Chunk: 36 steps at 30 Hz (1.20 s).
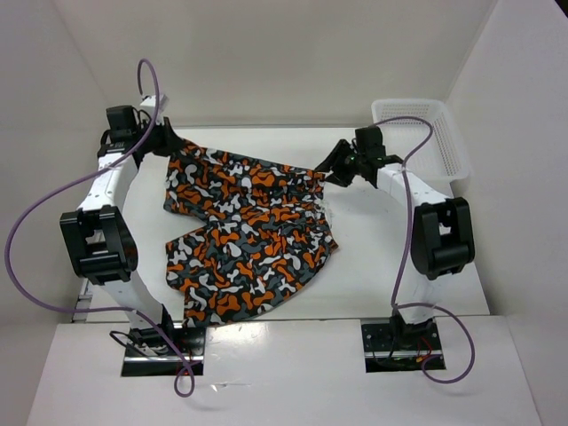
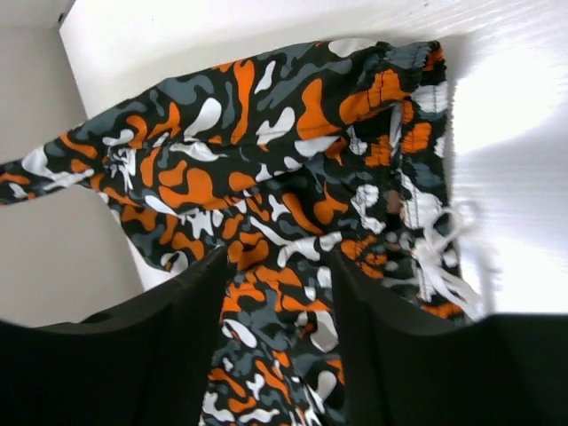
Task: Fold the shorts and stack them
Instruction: Flatten the shorts out
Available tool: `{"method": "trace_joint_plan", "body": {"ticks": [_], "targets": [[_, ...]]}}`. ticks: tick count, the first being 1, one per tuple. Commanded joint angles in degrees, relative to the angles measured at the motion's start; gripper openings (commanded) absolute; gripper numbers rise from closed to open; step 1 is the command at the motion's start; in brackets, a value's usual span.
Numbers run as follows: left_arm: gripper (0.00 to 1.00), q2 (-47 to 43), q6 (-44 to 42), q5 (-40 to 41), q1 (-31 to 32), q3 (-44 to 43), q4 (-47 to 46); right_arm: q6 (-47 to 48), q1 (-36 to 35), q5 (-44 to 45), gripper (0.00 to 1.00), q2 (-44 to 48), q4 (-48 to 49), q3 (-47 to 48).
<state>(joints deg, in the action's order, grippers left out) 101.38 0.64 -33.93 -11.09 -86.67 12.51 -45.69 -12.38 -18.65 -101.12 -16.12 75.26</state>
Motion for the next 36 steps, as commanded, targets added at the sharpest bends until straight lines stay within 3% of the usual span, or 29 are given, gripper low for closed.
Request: {"method": "trace_joint_plan", "body": {"ticks": [1, 9, 17, 26, 31, 33, 36], "targets": [[0.00, -0.8, -0.6, -1.0, 0.2, 0.6, -3.0, -3.0, -0.4, -2.8, 0.57, -5.2, 6.4, 0.1], [0.00, -2.5, -0.6, -1.0, 0.2, 0.7, -2.5, -8.3, 0.9, -7.2, 0.57, -15.5, 12.1, 3.8], [0.00, -3.6, -0.6, -1.6, 0.2, 1.2, -2.5, -8.8, 2.1, -7.8, 0.54, -22.4, 11.4, 12.1], [0.00, -4.7, -0.6, -2.1, 0.2, 1.2, -2.5, -0.5, 1.0, -1.5, 0.52, -27.5, 2.6, 24.3], [0.00, -4.7, -0.6, -2.1, 1.2, 1.2, -2.5, 2.8, -0.2, 0.5, 0.40, -29.6, 0.1, 28.5], [0.00, -4.7, -0.6, -2.1, 1.2, 1.2, -2.5, 3.4, -0.2, 0.5, 0.40, -30.1, -0.7, 28.5], [0.00, -4.7, -0.6, -2.1, 1.2, 1.2, -2.5, 5.7, -0.8, 3.8, 0.48, -27.9, -0.7, 25.0]]}}
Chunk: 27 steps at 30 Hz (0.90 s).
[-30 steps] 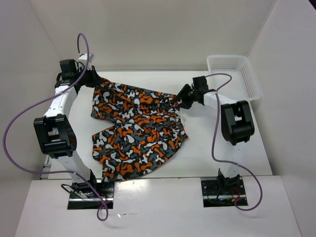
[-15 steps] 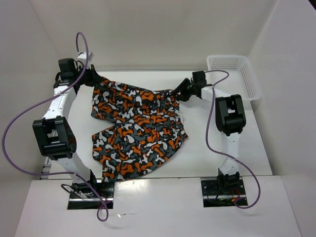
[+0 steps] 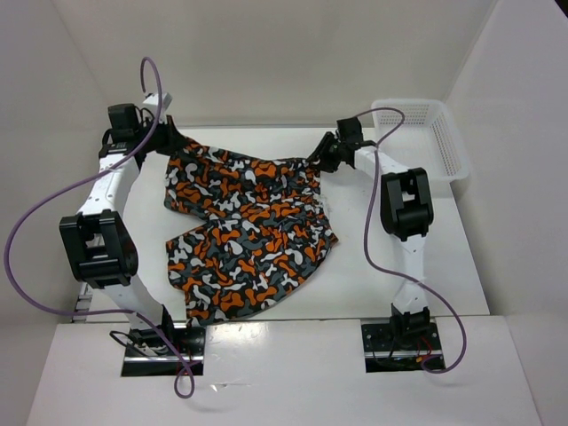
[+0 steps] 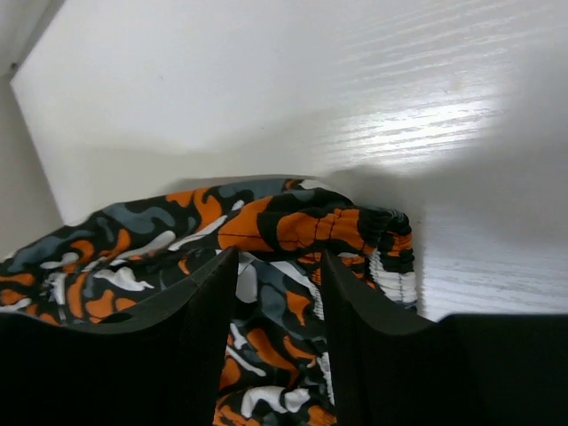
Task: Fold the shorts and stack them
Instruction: Flatten the shorts out, then fold the shorts
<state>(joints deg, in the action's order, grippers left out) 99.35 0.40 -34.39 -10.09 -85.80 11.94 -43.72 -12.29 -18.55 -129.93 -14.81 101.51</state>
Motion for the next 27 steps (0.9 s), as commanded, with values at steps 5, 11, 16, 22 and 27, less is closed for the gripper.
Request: {"method": "trace_joint_plan", "body": {"ticks": [5, 11, 16, 22, 27], "targets": [[0.00, -3.2, -0.4, -1.6, 0.2, -0.2, -1.9, 7.1, -3.1, 8.7, 0.45, 3.3, -2.6, -4.1], [0.00, -3.2, -0.4, -1.1, 0.2, -0.9, -1.4, 8.4, -5.0, 11.1, 0.48, 6.9, -0.9, -10.7], [0.00, -3.7, -0.4, -1.1, 0.2, -0.9, -1.4, 8.9, -5.5, 11.1, 0.41, 6.7, -1.7, -10.7], [0.00, -4.3, -0.4, -1.1, 0.2, -0.9, -0.9, 10.3, -6.2, 11.0, 0.41, 11.2, -0.5, -14.6], [0.00, -4.3, -0.4, -1.1, 0.2, -0.9, -1.4, 10.9, -8.0, 10.5, 0.35, 9.6, -2.1, -14.6]]}}
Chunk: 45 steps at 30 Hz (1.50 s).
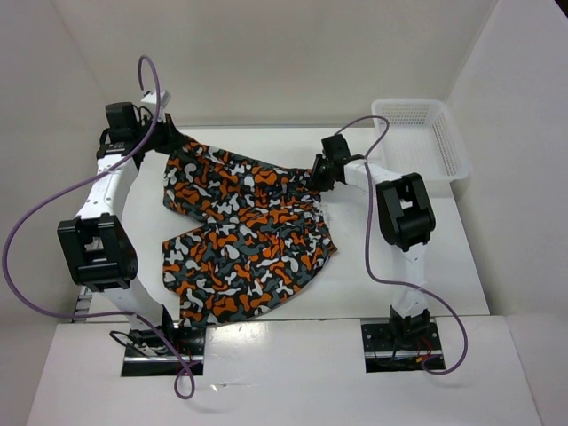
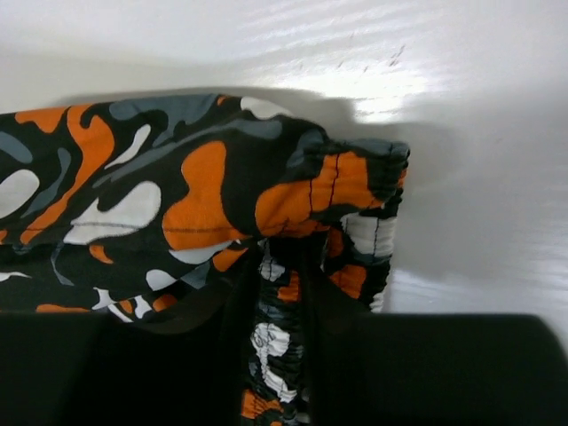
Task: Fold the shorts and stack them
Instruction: Fold the shorts
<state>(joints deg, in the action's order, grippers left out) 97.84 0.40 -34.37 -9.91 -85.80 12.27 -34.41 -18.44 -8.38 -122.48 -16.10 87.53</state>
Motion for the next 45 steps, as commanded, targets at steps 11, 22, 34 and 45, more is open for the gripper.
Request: {"method": "trace_joint_plan", "body": {"ticks": [11, 22, 34, 45], "targets": [[0.00, -3.3, -0.4, -1.1, 0.1, 0.2, -1.7, 1.6, -1.9, 5.4, 0.40, 10.7, -1.0, -5.0], [0.00, -4.3, -0.4, -2.2, 0.1, 1.3, -2.3, 0.4, -4.2, -4.7, 0.41, 10.7, 5.1, -12.3], [0.00, -4.3, -0.4, -1.7, 0.1, 1.9, -1.6, -2.4, -4.8, 9.7, 0.00, 16.1, 2.2, -14.4], [0.00, -2.1, -0.4, -2.2, -1.0, 1.9, -1.6, -6.9, -1.2, 15.8, 0.00, 21.5, 3.2, -23.4]]}}
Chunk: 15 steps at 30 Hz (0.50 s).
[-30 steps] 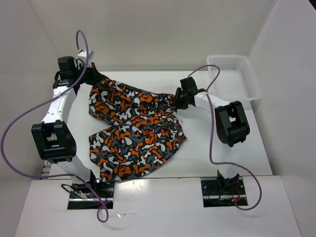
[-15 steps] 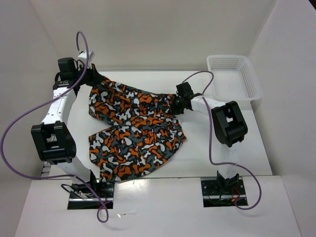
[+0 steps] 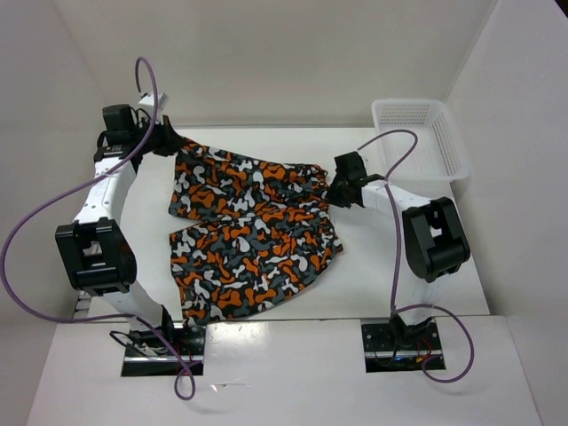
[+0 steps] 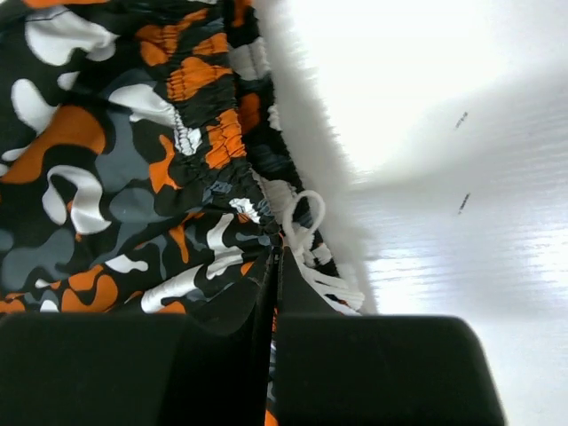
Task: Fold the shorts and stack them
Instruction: Fold the shorts
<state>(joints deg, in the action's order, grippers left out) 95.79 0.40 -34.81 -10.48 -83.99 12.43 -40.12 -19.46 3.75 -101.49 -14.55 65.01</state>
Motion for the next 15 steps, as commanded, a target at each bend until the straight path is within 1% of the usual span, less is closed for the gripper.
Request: {"method": "trace_joint_plan", "body": {"ticks": [1, 3, 4, 5, 6, 8, 9, 11, 12, 13, 14, 15], "targets": [[0.00, 0.5, -0.4, -1.8, -0.4, -0.5, -1.8, -1.2, -0.1, 3.7, 0.00, -0.4, 2.1, -0.9], [0.00, 1.1, -0.4, -1.8, -0.4, -0.5, -1.8, -1.2, 0.5, 2.8, 0.00, -1.2, 2.2, -0.9], [0.00, 1.6, -0.4, -2.5, -0.4, -1.2, -1.8, -1.2, 0.5, 2.8, 0.05, -1.3, 1.6, -0.3], [0.00, 1.6, -0.4, -2.5, -0.4, -1.2, -1.8, -1.2, 0.5, 2.3, 0.18, -1.3, 1.6, -0.3], [0.00, 1.6, -0.4, -3.1, -0.4, -1.2, -1.8, -1.2, 0.5, 2.3, 0.27, 0.4, 1.6, -0.3], [0.00, 1.6, -0.4, -3.1, 0.1, -1.2, -1.8, -1.2, 0.5, 2.3, 0.50, 2.1, 1.0, 1.1], [0.00, 1.6, -0.4, -3.1, 0.1, -1.2, -1.8, -1.7, 0.5, 1.7, 0.54, 2.8, 1.0, 1.7], [0.00, 1.6, -0.4, -3.1, 0.1, -1.2, -1.8, -1.7, 0.5, 0.4, 0.54, 3.4, 0.4, 4.4], [0.00, 1.6, -0.4, -3.1, 0.1, -1.2, -1.8, -1.7, 0.5, -2.2, 0.49, 2.5, 0.4, 5.6], [0.00, 1.6, -0.4, -3.1, 0.6, -1.2, -1.8, -2.6, 1.7, -4.2, 0.46, 0.6, 0.4, 7.8], [0.00, 1.6, -0.4, -3.1, 0.6, -1.2, -1.8, -3.2, 2.3, -8.6, 0.45, -0.5, 0.4, 8.8], [0.00, 1.6, -0.4, -3.1, 0.6, -1.7, -1.8, -4.1, 3.0, -10.9, 0.45, -1.7, 1.5, 10.0]]}}
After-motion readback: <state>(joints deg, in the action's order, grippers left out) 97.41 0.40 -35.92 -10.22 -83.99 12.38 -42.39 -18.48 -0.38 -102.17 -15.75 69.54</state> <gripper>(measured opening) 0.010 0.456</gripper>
